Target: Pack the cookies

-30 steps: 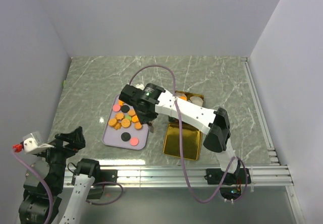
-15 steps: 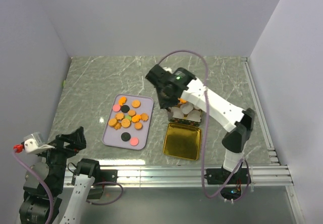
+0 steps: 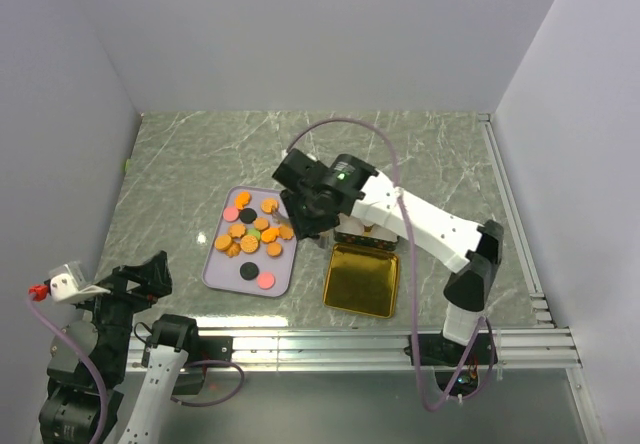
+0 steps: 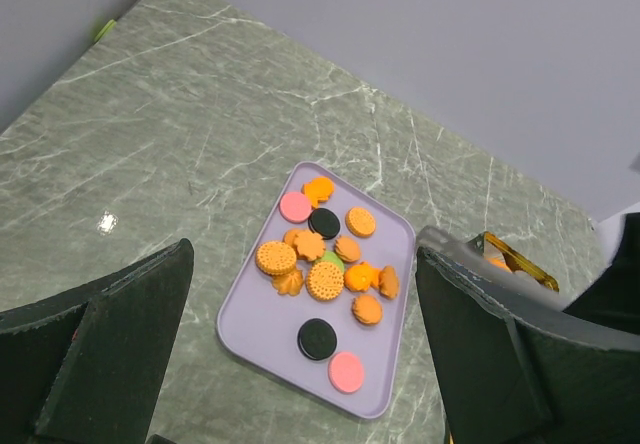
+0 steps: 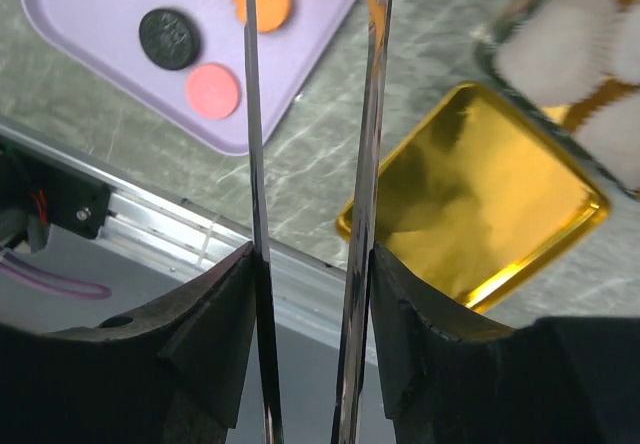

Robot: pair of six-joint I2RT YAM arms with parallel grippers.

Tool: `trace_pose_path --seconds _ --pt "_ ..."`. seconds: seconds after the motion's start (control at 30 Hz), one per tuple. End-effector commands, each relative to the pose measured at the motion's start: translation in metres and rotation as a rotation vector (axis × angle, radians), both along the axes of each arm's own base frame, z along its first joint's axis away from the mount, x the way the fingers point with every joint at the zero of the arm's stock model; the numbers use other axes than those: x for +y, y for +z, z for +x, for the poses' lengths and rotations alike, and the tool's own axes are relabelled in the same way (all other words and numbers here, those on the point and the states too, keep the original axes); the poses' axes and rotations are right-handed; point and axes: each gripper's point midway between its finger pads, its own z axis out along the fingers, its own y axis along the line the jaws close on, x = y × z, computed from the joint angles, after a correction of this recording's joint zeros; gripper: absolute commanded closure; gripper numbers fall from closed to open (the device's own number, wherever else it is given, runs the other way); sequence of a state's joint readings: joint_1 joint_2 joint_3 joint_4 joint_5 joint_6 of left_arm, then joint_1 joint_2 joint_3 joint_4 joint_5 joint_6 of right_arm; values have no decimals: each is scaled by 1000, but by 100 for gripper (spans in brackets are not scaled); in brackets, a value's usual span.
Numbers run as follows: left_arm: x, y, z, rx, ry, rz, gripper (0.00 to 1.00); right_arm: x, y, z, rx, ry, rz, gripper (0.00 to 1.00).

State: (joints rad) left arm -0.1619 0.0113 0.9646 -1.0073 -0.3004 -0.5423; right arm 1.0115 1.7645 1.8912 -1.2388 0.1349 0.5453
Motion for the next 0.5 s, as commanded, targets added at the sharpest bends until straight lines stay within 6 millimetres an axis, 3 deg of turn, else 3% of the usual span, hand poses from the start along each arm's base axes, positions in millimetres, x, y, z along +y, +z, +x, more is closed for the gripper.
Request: trace_pose_path --seconds 0.0,0.23,0.47 --pt "-1 6 1 -32 -10 6 1 21 -7 4 9 28 39 47" --pt "-2 7 1 -35 -13 6 1 29 -38 8 50 37 -40 46" --pt "-3 7 1 -33 -19 11 1 31 -56 9 71 36 -72 46"
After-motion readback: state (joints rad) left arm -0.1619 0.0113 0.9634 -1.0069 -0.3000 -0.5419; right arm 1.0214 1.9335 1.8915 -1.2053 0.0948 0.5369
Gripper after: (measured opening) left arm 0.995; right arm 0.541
